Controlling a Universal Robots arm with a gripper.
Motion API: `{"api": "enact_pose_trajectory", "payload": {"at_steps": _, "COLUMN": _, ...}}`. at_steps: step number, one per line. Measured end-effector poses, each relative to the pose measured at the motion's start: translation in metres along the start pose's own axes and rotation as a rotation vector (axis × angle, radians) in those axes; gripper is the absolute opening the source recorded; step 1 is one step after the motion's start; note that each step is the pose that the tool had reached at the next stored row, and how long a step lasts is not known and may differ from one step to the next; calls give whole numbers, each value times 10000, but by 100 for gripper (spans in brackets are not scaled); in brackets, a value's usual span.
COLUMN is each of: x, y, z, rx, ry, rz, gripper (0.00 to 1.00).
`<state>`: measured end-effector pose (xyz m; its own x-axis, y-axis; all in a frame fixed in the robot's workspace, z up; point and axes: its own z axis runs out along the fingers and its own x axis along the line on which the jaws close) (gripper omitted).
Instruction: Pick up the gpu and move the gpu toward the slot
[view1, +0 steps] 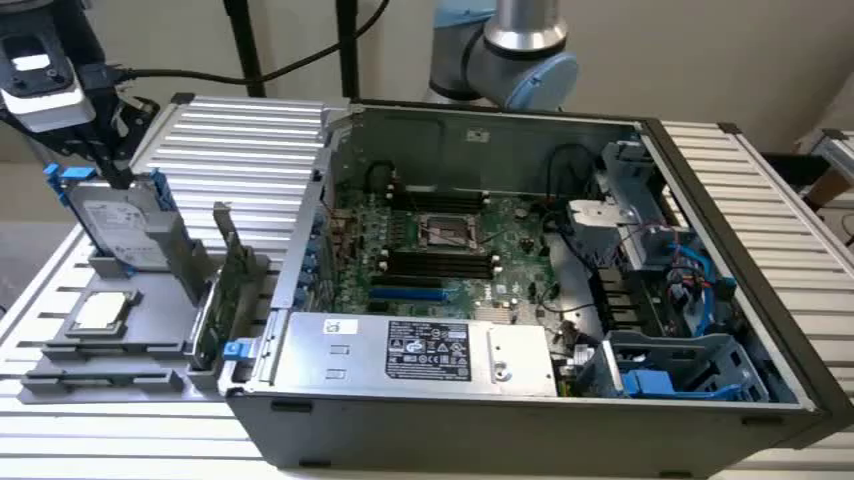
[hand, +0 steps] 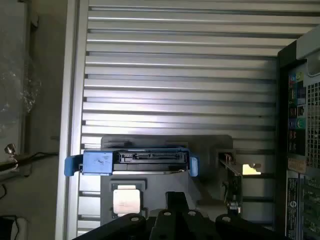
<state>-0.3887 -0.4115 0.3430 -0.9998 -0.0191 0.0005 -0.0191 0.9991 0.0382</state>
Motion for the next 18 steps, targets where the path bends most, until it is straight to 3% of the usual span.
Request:
{"api": "enact_pose_trajectory", "payload": {"at_steps": 13, "x": 0, "y": -7, "z": -1, "rx": 2, "ry": 2, "rz": -1, "gripper": 11}}
{"api": "enact_pose_trajectory", "payload": {"at_steps": 18, "x": -77, "y": -138, "z": -5, "rx": 0, "ry": 13, "rz": 0, "gripper": 11}}
